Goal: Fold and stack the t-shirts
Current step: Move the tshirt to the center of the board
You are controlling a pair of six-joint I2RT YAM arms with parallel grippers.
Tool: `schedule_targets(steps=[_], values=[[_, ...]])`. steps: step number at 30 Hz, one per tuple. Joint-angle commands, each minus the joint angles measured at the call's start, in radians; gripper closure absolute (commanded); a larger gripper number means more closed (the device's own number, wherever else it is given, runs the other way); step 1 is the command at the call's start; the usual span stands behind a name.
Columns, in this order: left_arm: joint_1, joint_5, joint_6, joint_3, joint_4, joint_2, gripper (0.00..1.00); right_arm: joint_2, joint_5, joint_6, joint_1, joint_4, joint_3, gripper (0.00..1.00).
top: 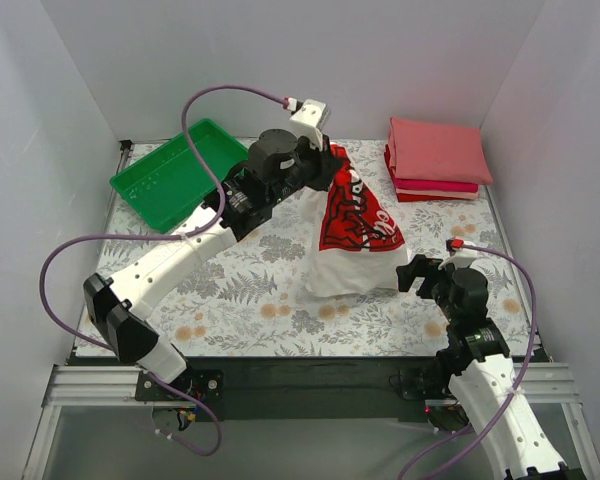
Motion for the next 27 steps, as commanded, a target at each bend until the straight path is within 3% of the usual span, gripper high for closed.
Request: schedule_targets(steps=[1, 7, 13, 15, 17, 18, 20, 24, 27], values=[[0.009, -0.199, -0.005, -0.091, 0.060, -0.030, 1.00, -0.007, 0.013, 0.006, 0.000, 0.038, -0.012, 0.02], [0.022, -0.469, -0.108, -0.288, 0.102, 0.011, 1.00, 0.003, 0.008, 0.005, 0.000, 0.040, -0.013, 0.02], [0.165, -0.355, -0.240, -0.323, 0.048, 0.114, 0.95, 0.057, -0.003, 0.003, 0.000, 0.041, -0.007, 0.02], [0.197, -0.364, -0.246, -0.326, 0.050, 0.149, 0.88, 0.075, -0.001, 0.003, 0.000, 0.041, -0.004, 0.02], [0.223, -0.382, -0.251, -0.326, 0.048, 0.171, 0.72, 0.097, -0.003, 0.002, 0.000, 0.041, -0.001, 0.02], [0.234, -0.373, -0.252, -0.326, 0.048, 0.182, 0.58, 0.103, -0.003, 0.002, 0.000, 0.041, 0.000, 0.02], [0.269, -0.314, -0.274, -0.323, 0.042, 0.205, 0.48, 0.115, 0.003, 0.000, 0.000, 0.041, 0.003, 0.02], [0.294, -0.275, -0.312, -0.357, 0.010, 0.171, 0.42, 0.118, 0.014, -0.001, 0.000, 0.041, 0.003, 0.02], [0.294, -0.216, -0.378, -0.461, 0.013, 0.041, 0.37, 0.109, 0.028, 0.002, 0.000, 0.041, 0.003, 0.02]])
